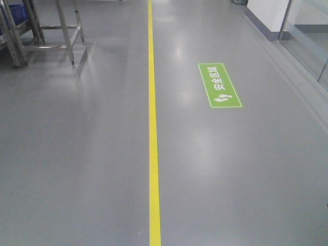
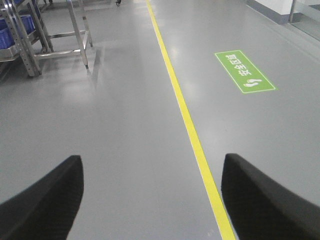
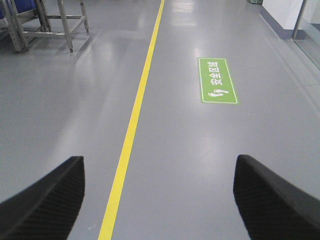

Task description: Move and align brake pads A on conveyor

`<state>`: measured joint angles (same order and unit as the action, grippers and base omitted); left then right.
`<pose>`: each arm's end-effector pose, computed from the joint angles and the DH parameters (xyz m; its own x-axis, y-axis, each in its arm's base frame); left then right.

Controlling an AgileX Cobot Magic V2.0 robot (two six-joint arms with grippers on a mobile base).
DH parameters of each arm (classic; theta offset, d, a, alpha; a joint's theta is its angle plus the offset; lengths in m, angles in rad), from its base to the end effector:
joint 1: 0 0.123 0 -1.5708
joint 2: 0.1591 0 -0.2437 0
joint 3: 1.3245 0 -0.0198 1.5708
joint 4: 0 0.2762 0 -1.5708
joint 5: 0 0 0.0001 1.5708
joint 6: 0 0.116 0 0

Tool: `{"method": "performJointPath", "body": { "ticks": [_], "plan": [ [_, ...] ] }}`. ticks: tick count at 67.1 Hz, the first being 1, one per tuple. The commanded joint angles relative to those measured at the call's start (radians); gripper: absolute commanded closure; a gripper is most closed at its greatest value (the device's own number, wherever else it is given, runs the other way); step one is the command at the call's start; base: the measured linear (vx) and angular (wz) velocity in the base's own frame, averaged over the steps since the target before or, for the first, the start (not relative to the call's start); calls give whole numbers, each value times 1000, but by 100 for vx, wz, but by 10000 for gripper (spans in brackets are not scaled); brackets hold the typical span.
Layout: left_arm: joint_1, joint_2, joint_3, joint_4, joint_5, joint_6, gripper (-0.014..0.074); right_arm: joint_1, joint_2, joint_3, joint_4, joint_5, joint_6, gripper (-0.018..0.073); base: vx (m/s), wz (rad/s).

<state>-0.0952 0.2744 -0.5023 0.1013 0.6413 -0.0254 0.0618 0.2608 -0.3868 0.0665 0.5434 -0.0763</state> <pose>0.1451 -0.0068 0.2929 -0.3141 0.0860 -0.9455 0.0554 0.9959 0.0722 0.1524 0.0134 0.2626 -0.3208 -0.0392 -0.9463 -0.1004 0.9949 -0.0072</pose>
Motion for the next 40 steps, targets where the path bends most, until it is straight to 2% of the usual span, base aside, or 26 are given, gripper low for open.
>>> {"method": "performJointPath", "body": {
  "ticks": [1, 40],
  "plan": [
    [0, 8, -20, 2, -78, -11, 62, -1, 7, -26, 3, -77, -1, -17, 60, 3],
    [0, 8, -20, 2, -78, -11, 62, -1, 7, -26, 3, -77, -1, -17, 65, -5]
  ]
}}
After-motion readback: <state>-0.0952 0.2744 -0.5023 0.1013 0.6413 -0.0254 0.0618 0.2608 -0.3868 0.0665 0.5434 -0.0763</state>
